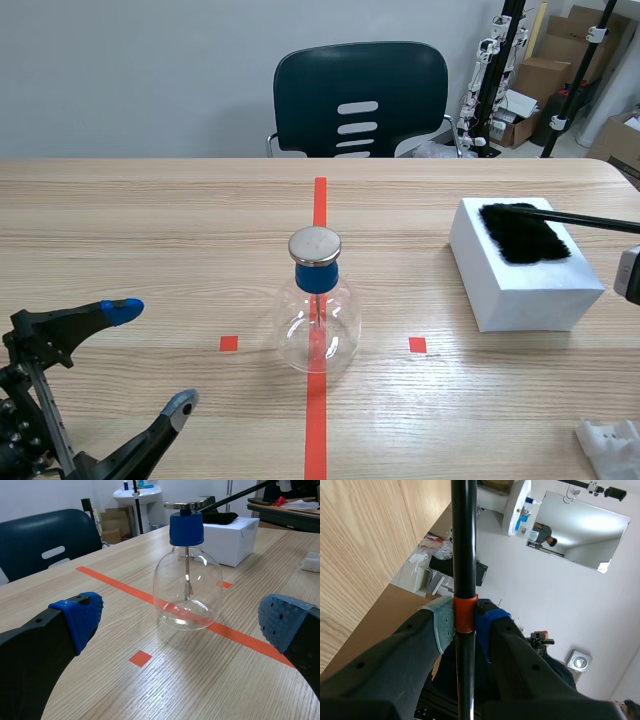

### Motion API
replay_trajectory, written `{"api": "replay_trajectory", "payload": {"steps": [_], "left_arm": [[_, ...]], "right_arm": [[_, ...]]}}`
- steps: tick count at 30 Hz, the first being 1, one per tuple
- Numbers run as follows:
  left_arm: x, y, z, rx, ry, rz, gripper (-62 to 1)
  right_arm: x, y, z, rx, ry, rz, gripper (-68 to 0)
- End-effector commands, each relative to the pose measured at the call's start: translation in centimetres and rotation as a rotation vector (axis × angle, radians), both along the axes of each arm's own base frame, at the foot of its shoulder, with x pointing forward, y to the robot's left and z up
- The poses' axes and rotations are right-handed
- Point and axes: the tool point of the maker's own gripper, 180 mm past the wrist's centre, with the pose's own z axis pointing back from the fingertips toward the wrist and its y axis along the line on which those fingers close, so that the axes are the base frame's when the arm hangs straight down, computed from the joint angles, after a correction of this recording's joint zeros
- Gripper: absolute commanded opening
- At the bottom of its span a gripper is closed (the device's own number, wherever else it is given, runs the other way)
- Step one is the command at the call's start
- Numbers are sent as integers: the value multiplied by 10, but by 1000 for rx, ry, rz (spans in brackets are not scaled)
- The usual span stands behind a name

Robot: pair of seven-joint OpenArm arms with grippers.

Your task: Do the electroscope experiment. rub the rod on the fur

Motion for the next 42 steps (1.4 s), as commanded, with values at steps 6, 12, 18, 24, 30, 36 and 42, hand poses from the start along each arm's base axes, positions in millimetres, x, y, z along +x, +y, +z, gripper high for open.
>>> {"api": "replay_trajectory", "payload": {"steps": [6,12,18,24,30,36,42], "left_arm": [[2,-2,8,-30,-23,1,14],[2,-2,8,-30,-23,1,14],[2,-2,8,-30,-24,1,14],[2,-2,8,-31,-24,1,14],[2,-2,8,-30,-24,1,14],[2,-2,8,-30,-24,1,14],[2,-2,8,-30,-24,1,14]], "right_arm": [[-25,-28,6,-62,16,-27,-671],[-39,-44,9,-93,41,-34,-671],[-30,-40,14,-125,34,-9,-671],[-10,-19,14,-142,25,45,-671],[5,0,15,-156,6,73,-671],[4,-6,17,-167,5,57,-671],[-8,-32,26,-184,3,3,-671]]}}
